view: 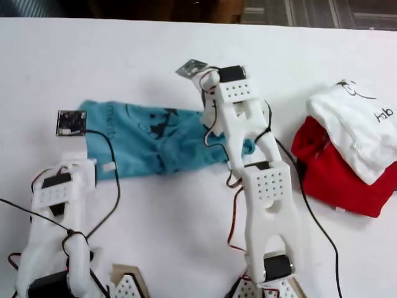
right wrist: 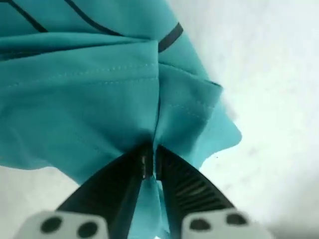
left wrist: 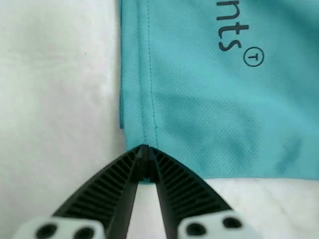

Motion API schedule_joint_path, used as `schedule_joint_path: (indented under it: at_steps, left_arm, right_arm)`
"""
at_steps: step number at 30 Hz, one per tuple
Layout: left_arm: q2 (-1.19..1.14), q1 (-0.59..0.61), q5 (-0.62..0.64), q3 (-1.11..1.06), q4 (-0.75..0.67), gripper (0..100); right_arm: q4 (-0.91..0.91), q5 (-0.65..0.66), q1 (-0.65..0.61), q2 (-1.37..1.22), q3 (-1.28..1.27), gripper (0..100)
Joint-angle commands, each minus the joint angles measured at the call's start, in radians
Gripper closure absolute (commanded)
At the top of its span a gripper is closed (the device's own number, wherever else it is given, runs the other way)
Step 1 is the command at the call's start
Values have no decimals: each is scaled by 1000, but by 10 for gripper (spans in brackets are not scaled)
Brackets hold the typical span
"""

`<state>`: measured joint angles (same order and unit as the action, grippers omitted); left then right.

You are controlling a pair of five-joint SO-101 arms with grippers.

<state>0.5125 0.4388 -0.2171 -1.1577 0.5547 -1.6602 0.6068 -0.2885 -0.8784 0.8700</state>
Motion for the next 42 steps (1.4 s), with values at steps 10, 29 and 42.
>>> schedule_joint_path:
  at_steps: [10,29,42]
  left_arm:
    - [14,2,-3,5,-12,972]
    - [14,2,-3,5,-12,972]
    - [14,2,-3,5,-12,972]
  right_arm:
    - [-105,8,47,42,186,980]
    - [-110,8,51,53,196,977]
    - [-25,8,-67,-8,196,820]
